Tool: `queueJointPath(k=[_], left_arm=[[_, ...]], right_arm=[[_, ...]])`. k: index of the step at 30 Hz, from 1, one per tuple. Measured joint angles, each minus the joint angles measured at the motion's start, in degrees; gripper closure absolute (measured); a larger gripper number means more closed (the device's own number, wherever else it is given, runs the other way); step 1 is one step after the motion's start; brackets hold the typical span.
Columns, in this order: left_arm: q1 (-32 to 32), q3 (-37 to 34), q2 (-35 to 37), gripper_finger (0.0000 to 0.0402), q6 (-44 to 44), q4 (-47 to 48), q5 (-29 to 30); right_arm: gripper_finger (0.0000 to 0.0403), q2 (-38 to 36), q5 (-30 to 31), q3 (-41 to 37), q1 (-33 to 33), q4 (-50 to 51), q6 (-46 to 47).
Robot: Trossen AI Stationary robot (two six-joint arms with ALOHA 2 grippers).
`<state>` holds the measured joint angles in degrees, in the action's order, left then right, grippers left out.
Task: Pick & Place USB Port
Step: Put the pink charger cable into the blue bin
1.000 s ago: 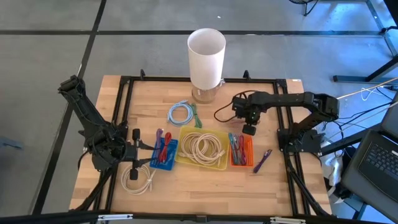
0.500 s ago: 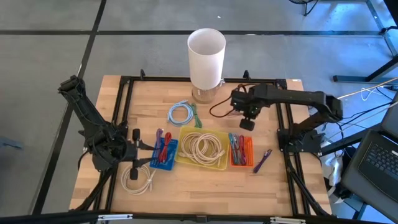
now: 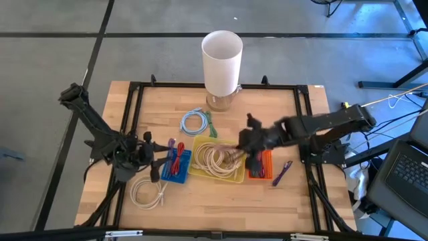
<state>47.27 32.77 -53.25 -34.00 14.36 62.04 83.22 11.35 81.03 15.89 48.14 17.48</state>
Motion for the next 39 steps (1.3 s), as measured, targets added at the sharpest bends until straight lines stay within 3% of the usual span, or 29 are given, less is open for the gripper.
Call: queueJointPath(k=[5,9,17,20,30,39], left_arm=[[-2.91,-0.04,-0.1,0.0253,8.7,-8.45,-0.62],[-5.35,-0.04,-1.37,0.0253,21.58,-20.73,-5.04],[-14.31,-0.04,-7.26,0.0253,42.3,-45.98,-27.98],[-17.73,-0.04,-9.48,0.0253,44.25,-50.68,-35.33],[-25.21,-0.04,-12.26,0.0253,46.16,-62.1,-51.64],[-28.55,0.57,-12.77,0.0253,44.35,-64.0,-57.68]], right_arm=[[0.0403,0.34,5.38,0.02,5.38,-16.4,-6.32],[0.0403,1.9,5.69,0.05,6.52,-24.71,-10.33],[0.0403,6.34,5.7,-0.02,6.0,-33.15,-13.3],[0.0403,7.18,5.58,-0.02,6.0,-35.23,-13.45],[0.0403,8.52,3.68,-0.02,6.0,-37.87,-13.45],[0.0403,9.06,3.43,-0.02,4.76,-38.3,-13.45]])
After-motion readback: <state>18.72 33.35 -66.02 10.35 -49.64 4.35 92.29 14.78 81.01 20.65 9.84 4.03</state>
